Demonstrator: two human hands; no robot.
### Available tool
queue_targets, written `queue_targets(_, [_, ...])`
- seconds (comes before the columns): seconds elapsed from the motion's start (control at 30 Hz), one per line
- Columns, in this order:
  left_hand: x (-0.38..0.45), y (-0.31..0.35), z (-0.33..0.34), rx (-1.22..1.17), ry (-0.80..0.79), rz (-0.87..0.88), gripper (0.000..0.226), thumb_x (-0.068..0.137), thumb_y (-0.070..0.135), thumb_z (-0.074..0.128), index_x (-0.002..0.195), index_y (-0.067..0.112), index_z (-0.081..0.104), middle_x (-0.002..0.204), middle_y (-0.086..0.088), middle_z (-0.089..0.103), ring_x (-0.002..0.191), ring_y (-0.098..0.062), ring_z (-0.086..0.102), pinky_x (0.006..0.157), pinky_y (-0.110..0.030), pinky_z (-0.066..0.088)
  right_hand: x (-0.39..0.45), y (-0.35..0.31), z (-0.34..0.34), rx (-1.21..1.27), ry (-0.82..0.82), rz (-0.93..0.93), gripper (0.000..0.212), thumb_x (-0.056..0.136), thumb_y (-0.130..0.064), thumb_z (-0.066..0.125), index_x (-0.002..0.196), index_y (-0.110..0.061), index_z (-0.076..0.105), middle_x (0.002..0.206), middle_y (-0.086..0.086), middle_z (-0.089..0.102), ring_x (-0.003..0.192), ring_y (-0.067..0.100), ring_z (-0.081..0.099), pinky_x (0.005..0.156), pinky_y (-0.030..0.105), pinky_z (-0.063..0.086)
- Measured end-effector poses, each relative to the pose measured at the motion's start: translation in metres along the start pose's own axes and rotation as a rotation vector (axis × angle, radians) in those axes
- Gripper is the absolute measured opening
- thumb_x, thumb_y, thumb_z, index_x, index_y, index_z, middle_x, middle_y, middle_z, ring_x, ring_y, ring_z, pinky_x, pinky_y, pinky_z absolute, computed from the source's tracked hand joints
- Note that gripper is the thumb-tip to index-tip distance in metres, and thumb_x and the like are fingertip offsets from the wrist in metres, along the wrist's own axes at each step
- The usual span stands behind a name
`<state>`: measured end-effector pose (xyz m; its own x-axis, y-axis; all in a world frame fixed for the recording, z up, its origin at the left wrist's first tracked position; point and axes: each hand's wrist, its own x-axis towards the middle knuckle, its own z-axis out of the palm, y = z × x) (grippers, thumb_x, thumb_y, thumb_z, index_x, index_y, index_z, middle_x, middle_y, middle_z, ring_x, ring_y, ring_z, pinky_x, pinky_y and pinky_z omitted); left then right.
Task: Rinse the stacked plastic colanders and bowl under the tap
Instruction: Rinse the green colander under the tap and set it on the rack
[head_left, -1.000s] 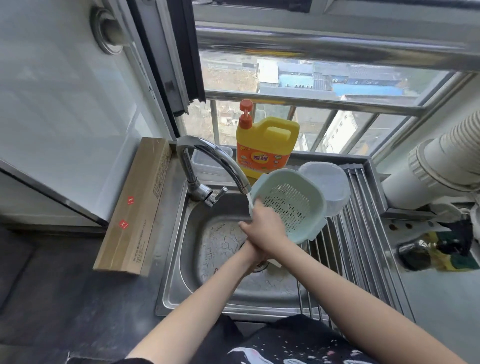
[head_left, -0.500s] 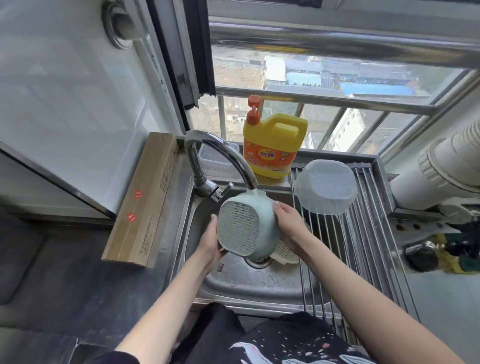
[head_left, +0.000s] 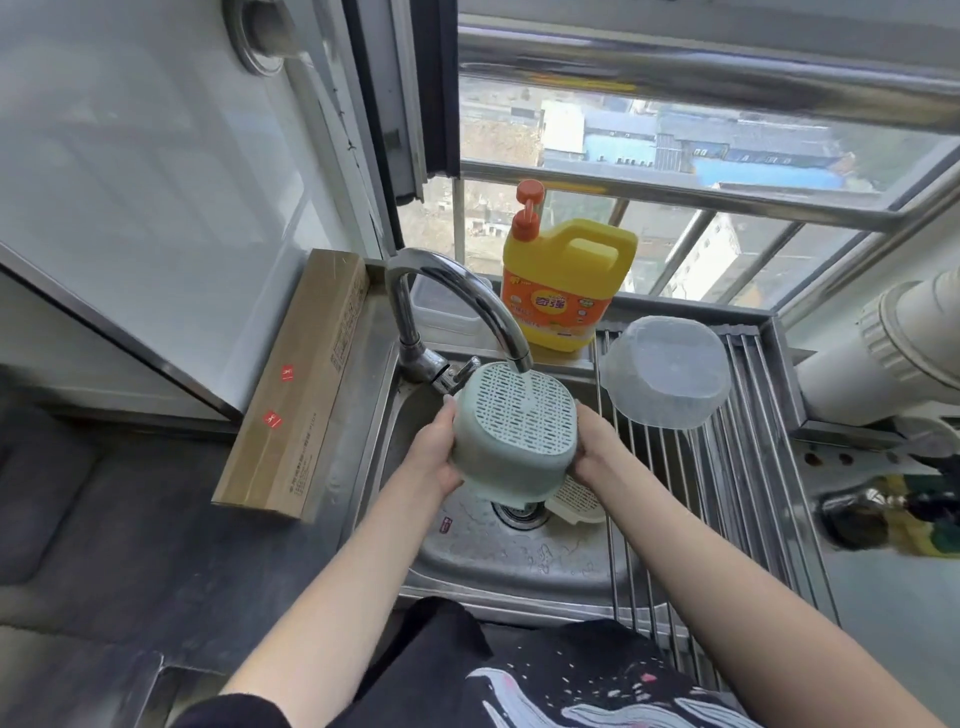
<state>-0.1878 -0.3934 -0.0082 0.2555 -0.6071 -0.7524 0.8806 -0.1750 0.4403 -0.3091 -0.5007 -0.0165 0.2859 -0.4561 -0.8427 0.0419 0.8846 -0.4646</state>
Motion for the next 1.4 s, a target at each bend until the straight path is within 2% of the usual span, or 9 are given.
queue_targets(0.13, [0.003, 0.005, 0.026, -0.088, 0.094, -0.060, 0.032, 0.102, 0.030, 0.037, 0.118, 0.009, 0.055, 0.080, -0.015, 0.071, 0.075, -0.029, 0.067, 0.062, -0.044, 0.057, 0.003, 0.005, -0.011, -0.007, 0.075, -0.020, 0.043, 0.100, -0.045, 0.029, 0.120, -0.016, 0.055, 0.116, 0.011, 0.063, 0.103, 0.032, 0.061, 0.095, 0.050, 0.047])
queue_targets(0.23, [-0.005, 0.010, 0.043, -0.182, 0.071, -0.093, 0.041, 0.103, 0.028, 0.032, 0.131, 0.002, 0.048, 0.130, -0.020, 0.056, 0.122, -0.031, 0.053, 0.093, -0.040, 0.046, 0.004, 0.010, -0.014, 0.022, 0.057, -0.024, 0.043, 0.098, -0.046, 0.030, 0.115, -0.017, 0.056, 0.115, 0.013, 0.062, 0.089, 0.032, 0.062, 0.085, 0.050, 0.051])
queue_targets(0.37, [-0.011, 0.013, 0.046, -0.176, 0.011, -0.152, 0.039, 0.101, 0.027, 0.040, 0.126, -0.001, 0.051, 0.133, -0.018, 0.056, 0.128, -0.029, 0.050, 0.101, -0.041, 0.041, 0.002, 0.014, -0.015, 0.074, 0.054, -0.049, 0.039, 0.099, -0.043, 0.032, 0.120, -0.017, 0.053, 0.108, 0.013, 0.065, 0.086, 0.031, 0.063, 0.091, 0.050, 0.050])
queue_targets(0.53, [-0.023, 0.006, 0.044, -0.133, 0.016, -0.127, 0.029, 0.099, 0.026, 0.044, 0.091, 0.001, 0.056, 0.062, -0.016, 0.070, 0.084, -0.026, 0.063, 0.088, -0.042, 0.045, 0.001, 0.012, -0.016, 0.111, 0.029, -0.044, 0.042, 0.099, -0.043, 0.032, 0.123, -0.015, 0.051, 0.091, 0.010, 0.063, 0.074, 0.030, 0.062, 0.063, 0.036, 0.051])
queue_targets(0.8, [-0.004, 0.016, 0.029, -0.243, 0.176, -0.161, 0.031, 0.096, 0.031, 0.050, 0.081, 0.005, 0.057, 0.045, -0.012, 0.064, 0.036, -0.023, 0.062, 0.038, -0.037, 0.051, -0.019, 0.013, -0.012, -0.207, -0.014, -0.249, 0.036, 0.098, -0.045, 0.038, 0.110, -0.017, 0.058, 0.105, 0.007, 0.062, 0.085, 0.019, 0.060, 0.078, 0.037, 0.051])
queue_targets(1.03, [-0.015, 0.006, 0.030, -0.227, 0.109, -0.244, 0.044, 0.093, 0.048, 0.046, 0.097, 0.007, 0.062, 0.110, -0.011, 0.066, 0.124, -0.025, 0.052, 0.090, -0.040, 0.044, -0.040, 0.015, -0.031, -0.708, -0.184, -0.613, 0.094, 0.083, -0.058, 0.054, 0.153, -0.024, 0.002, 0.150, -0.010, 0.021, 0.131, 0.007, 0.029, 0.106, 0.024, 0.025])
queue_targets(1.13, [-0.016, -0.001, 0.030, -0.240, 0.142, -0.237, 0.044, 0.095, 0.048, 0.043, 0.081, 0.008, 0.055, 0.091, -0.013, 0.064, 0.128, -0.027, 0.048, 0.086, -0.045, 0.042, -0.039, 0.015, -0.041, -0.888, -0.234, -0.700, 0.120, 0.073, -0.023, 0.081, 0.151, -0.031, -0.011, 0.142, -0.014, 0.026, 0.126, 0.001, 0.033, 0.100, 0.014, 0.028])
queue_targets(1.2, [-0.016, -0.001, 0.029, -0.269, 0.157, -0.254, 0.042, 0.094, 0.048, 0.045, 0.084, 0.008, 0.055, 0.115, -0.011, 0.065, 0.128, -0.027, 0.048, 0.087, -0.044, 0.042, -0.038, 0.012, -0.043, -0.989, -0.262, -0.724, 0.132, 0.065, -0.020, 0.087, 0.148, -0.036, -0.013, 0.139, -0.017, 0.027, 0.127, -0.001, 0.032, 0.101, 0.013, 0.029])
queue_targets(1.4, [-0.015, -0.002, 0.027, -0.263, 0.152, -0.263, 0.048, 0.094, 0.049, 0.045, 0.124, 0.014, 0.056, 0.117, -0.014, 0.065, 0.126, -0.027, 0.050, 0.094, -0.046, 0.042, -0.037, -0.022, -0.060, -1.012, -0.452, -0.590, 0.120, 0.065, -0.013, 0.085, 0.145, -0.053, 0.005, 0.156, -0.015, 0.016, 0.143, 0.015, 0.024, 0.114, 0.046, 0.029])
